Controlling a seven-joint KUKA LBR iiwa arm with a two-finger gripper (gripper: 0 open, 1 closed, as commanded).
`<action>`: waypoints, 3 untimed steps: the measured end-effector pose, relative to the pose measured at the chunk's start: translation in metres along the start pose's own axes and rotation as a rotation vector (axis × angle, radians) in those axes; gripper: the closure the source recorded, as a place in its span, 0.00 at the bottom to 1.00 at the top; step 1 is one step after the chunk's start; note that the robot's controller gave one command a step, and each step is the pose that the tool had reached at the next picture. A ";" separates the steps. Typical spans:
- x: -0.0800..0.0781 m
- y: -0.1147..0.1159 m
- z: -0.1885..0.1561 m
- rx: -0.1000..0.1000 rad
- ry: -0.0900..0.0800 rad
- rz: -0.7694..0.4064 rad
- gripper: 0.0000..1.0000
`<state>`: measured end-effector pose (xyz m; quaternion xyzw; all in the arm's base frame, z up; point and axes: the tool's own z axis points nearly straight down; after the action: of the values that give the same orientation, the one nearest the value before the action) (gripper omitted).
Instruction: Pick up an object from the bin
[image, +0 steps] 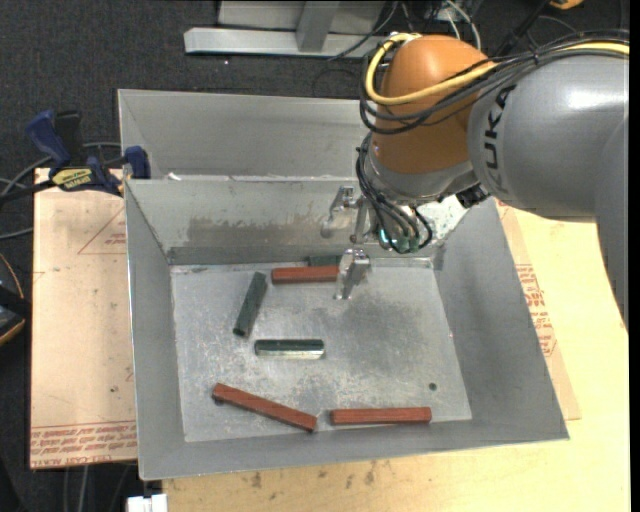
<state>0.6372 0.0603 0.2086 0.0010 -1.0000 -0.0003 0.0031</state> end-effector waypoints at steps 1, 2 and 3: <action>-0.002 0.000 -0.005 0.000 -0.008 0.001 0.00; 0.007 0.001 0.044 -0.001 -0.015 -0.020 0.00; -0.018 0.010 0.124 -0.004 -0.041 -0.032 1.00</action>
Offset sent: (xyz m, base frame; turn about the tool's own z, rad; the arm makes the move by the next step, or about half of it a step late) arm -0.0259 0.0031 -0.1244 -0.0577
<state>0.6541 0.0704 0.0841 0.0171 -0.9997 -0.0024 -0.0175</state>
